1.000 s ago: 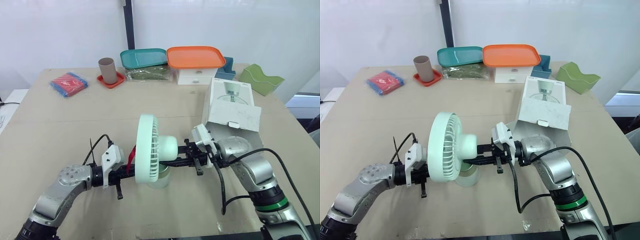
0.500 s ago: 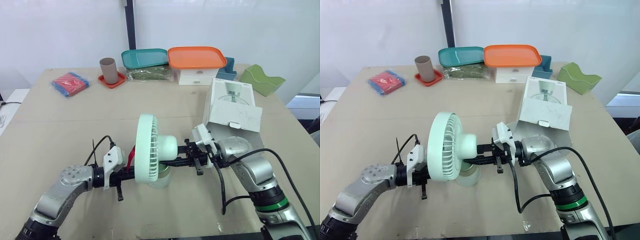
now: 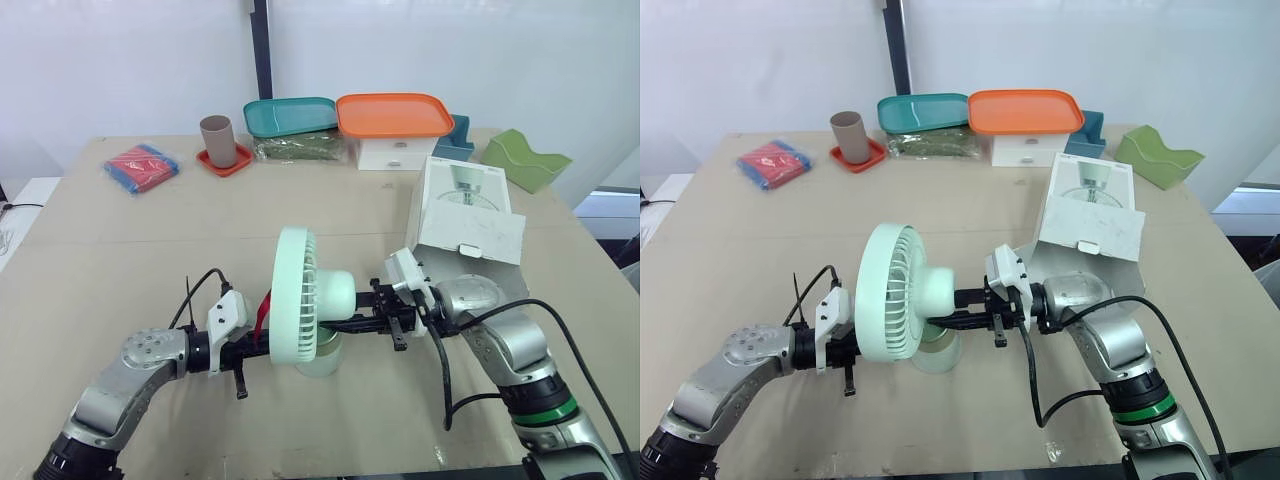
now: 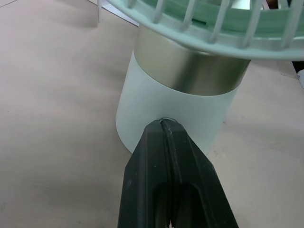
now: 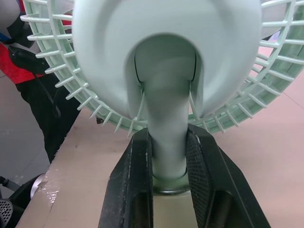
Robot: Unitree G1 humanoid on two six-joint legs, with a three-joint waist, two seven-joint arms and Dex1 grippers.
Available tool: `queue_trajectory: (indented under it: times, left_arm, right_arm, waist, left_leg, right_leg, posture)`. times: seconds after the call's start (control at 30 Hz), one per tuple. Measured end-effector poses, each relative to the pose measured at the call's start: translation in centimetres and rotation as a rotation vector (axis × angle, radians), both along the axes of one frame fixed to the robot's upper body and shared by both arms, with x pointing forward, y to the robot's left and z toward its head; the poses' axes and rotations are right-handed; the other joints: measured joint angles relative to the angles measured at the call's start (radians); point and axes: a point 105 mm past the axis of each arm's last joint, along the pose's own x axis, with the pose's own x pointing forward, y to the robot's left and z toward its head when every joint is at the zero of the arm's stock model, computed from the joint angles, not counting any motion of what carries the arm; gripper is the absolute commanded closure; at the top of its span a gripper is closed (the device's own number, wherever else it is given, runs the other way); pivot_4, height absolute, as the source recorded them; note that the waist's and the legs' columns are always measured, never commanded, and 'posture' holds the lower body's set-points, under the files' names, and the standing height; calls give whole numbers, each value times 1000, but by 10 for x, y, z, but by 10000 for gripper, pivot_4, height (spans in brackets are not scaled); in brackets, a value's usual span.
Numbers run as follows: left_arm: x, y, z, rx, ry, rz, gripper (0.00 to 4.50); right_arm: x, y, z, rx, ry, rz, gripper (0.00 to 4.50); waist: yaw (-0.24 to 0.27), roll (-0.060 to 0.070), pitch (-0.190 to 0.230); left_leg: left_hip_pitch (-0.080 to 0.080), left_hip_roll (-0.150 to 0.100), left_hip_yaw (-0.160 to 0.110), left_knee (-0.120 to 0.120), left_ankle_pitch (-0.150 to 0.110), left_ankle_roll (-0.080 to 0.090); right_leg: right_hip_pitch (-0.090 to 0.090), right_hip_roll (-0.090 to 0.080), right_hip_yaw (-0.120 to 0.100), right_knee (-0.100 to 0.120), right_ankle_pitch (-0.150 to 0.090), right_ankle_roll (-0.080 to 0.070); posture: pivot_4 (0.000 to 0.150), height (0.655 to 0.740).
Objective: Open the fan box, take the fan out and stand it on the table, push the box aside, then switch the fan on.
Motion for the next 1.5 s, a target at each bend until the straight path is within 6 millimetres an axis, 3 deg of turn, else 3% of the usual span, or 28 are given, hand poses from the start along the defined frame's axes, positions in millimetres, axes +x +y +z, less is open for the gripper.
queue_trajectory:
  times: [0.7,0.87,1.07,1.23,1.33,1.5]
  left_arm:
    - [-3,1,0,-18,12,1,44875]
    - [-6,9,6,-46,-7,21,44875]
    - [-9,36,13,-76,-81,129,44875]
    - [-17,46,13,-83,-129,149,44875]
    - [-19,50,15,-90,-139,162,44875]
    - [-11,56,17,-114,-143,201,44875]
  right_arm:
    - [0,0,0,-1,0,2,40812]
    - [0,0,0,-1,-1,3,40812]
    - [0,0,1,-5,-4,1,40812]
    - [1,-1,1,-8,-5,-1,40812]
    - [9,0,14,-3,-9,-3,40812]
    - [20,9,51,53,-67,30,40812]
  waist:
    - [0,0,0]
    - [0,0,0]
    - [0,0,0]
    - [0,0,0]
    - [-1,0,0]
    - [-4,0,0]
  left_leg:
    - [0,0,0,0,0,0]
    - [0,0,0,0,0,0]
    - [0,0,0,0,0,0]
    - [0,0,0,0,0,0]
    - [0,1,1,0,0,0]
    - [0,1,1,0,0,0]
  right_leg:
    - [0,0,0,0,0,0]
    - [0,0,0,0,0,0]
    - [0,0,0,0,0,0]
    - [0,0,0,0,0,0]
    - [-1,0,0,0,0,-1]
    - [-1,1,-1,0,1,-2]
  posture:
    - [1500,7400]
    - [1500,7400]
    - [1500,7400]
    - [1500,7400]
    - [1500,7400]
    - [1500,7400]
